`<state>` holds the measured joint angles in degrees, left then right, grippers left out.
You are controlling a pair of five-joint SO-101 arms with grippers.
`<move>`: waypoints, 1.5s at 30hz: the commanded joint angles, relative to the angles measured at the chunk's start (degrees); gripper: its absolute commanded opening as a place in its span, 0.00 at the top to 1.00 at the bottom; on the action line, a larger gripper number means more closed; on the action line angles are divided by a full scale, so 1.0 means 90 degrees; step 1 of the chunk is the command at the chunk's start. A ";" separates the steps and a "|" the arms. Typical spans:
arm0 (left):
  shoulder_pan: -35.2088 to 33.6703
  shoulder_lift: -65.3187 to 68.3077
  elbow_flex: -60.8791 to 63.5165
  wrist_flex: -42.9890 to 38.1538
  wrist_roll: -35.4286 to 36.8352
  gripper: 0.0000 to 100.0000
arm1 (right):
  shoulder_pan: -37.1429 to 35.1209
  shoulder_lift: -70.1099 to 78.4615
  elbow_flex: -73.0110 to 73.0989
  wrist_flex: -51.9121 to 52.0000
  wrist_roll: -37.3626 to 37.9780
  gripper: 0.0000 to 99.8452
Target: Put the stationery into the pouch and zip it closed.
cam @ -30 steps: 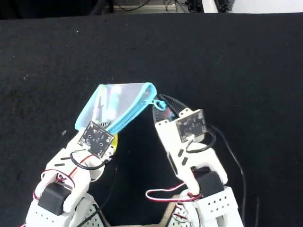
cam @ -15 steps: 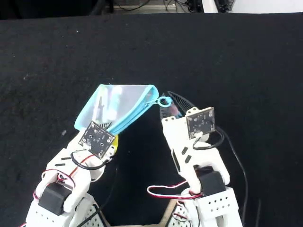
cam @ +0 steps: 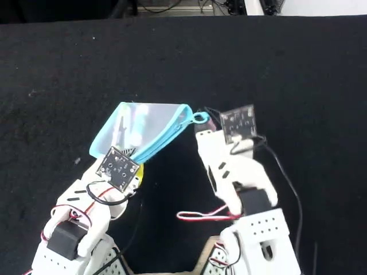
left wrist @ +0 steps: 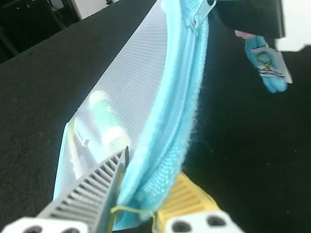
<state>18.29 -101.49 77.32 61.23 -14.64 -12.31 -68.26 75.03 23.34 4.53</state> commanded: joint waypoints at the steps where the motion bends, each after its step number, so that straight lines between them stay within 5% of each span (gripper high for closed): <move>1: -0.0015 0.0049 -0.0181 0.0068 0.0107 0.97 | 0.0537 0.0278 -0.0493 -0.0186 -0.0078 0.99; 18: -0.0015 0.0049 -0.0181 0.0068 0.0098 0.97 | 0.1153 0.0357 -0.0542 -0.0400 -0.0088 0.99; 23: -0.0005 0.0049 -0.0239 0.0195 0.0078 0.97 | 0.1758 0.1089 -0.0630 -0.0957 -0.0694 0.99; 34: -0.0005 0.0049 -0.0239 0.0195 0.0068 0.97 | 0.1700 0.2144 -0.1070 -0.0967 -0.0703 0.99; 40: -0.0015 0.0049 -0.0239 0.0195 0.0068 0.97 | 0.0821 0.1919 -0.1558 0.0625 -0.0430 0.97; 45: -0.0063 0.0049 -0.0249 0.0166 0.0068 0.97 | -0.0176 0.1236 -0.1783 0.2051 0.0127 0.79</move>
<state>18.29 -101.41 77.41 62.37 -14.64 -9.93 -52.62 62.81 36.18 3.82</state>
